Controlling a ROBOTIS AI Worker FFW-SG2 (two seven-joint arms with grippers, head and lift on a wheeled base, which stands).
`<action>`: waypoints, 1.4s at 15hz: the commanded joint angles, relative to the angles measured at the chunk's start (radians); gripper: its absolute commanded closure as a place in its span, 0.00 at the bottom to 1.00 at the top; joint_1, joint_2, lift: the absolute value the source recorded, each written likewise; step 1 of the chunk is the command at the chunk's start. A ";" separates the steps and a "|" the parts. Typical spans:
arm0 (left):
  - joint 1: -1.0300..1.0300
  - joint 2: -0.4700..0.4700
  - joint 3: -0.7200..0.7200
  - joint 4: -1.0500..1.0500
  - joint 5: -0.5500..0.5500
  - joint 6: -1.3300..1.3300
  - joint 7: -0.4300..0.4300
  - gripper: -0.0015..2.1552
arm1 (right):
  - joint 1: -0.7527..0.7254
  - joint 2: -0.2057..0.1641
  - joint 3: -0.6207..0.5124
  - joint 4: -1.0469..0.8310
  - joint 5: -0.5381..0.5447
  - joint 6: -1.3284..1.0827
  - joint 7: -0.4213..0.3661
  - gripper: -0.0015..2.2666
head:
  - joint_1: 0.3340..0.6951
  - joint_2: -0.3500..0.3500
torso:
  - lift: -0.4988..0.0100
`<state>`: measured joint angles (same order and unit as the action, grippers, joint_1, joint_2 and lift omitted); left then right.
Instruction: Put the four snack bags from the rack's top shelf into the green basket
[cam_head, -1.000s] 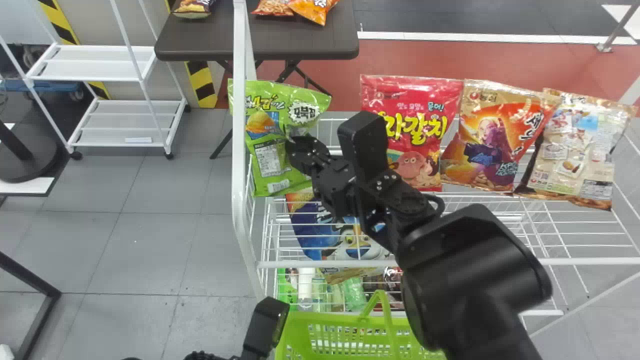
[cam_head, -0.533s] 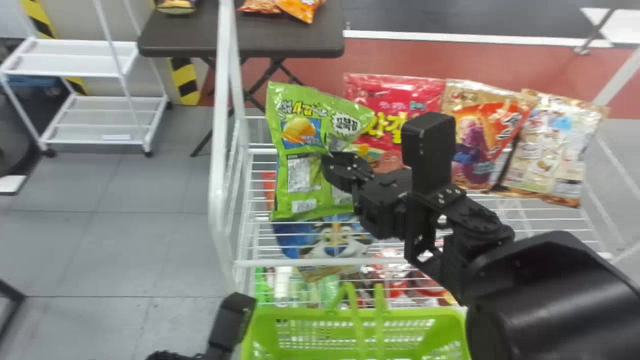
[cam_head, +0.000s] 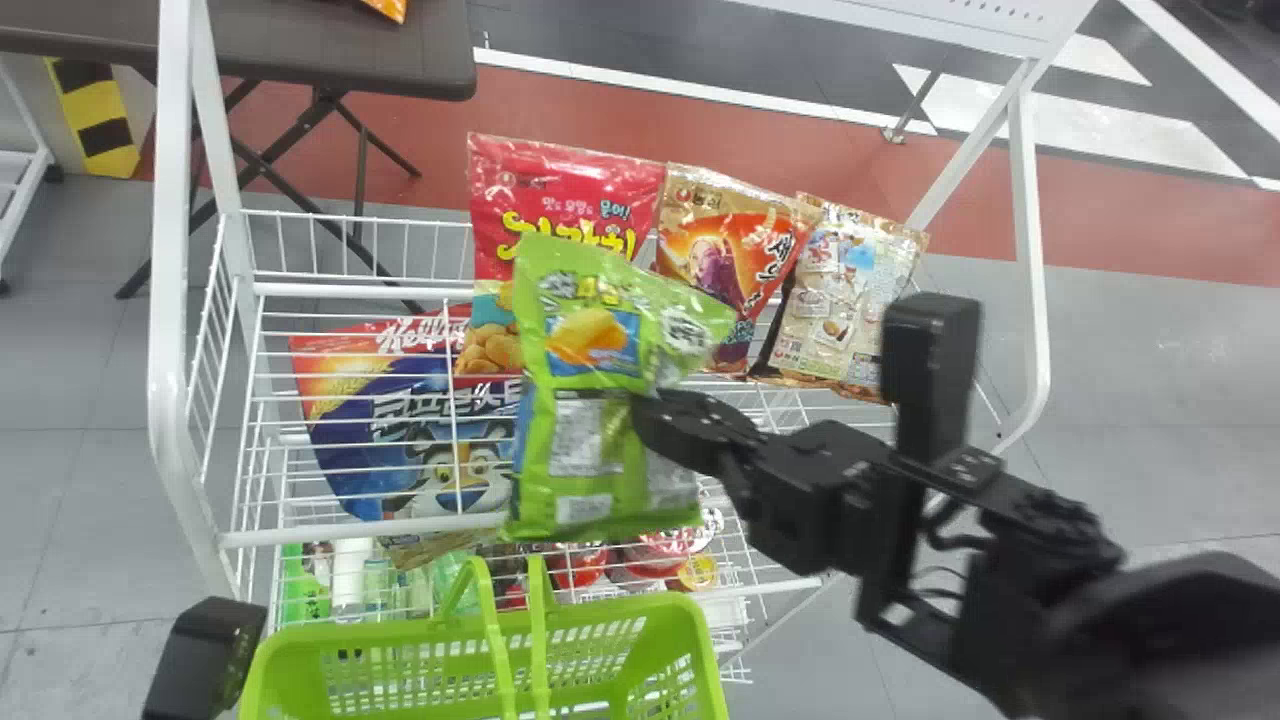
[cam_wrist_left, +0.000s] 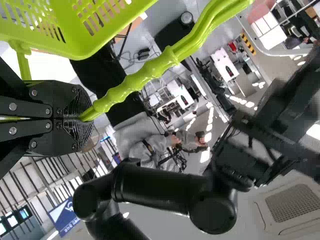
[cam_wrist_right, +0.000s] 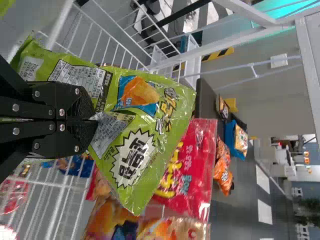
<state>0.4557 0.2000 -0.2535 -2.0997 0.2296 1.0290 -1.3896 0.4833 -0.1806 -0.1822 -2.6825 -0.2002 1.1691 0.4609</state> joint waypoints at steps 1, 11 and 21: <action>0.015 -0.004 0.003 -0.013 -0.006 0.001 0.003 0.77 | 0.057 0.000 -0.140 -0.088 -0.067 0.079 0.036 0.91 | 1.00 0.00 | 0.98; 0.032 -0.019 0.007 -0.056 -0.042 -0.030 0.029 0.77 | 0.152 0.181 -0.691 -0.097 -0.217 0.340 0.504 0.91 | 1.00 0.00 | 0.98; 0.034 -0.021 0.011 -0.083 -0.042 -0.039 0.021 0.77 | 0.273 0.148 -0.141 0.053 0.125 0.281 0.447 0.91 | 1.00 0.00 | 0.98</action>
<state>0.4890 0.1794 -0.2396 -2.1828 0.1871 0.9921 -1.3683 0.7551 -0.0181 -0.3969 -2.6460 -0.1228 1.4717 0.9191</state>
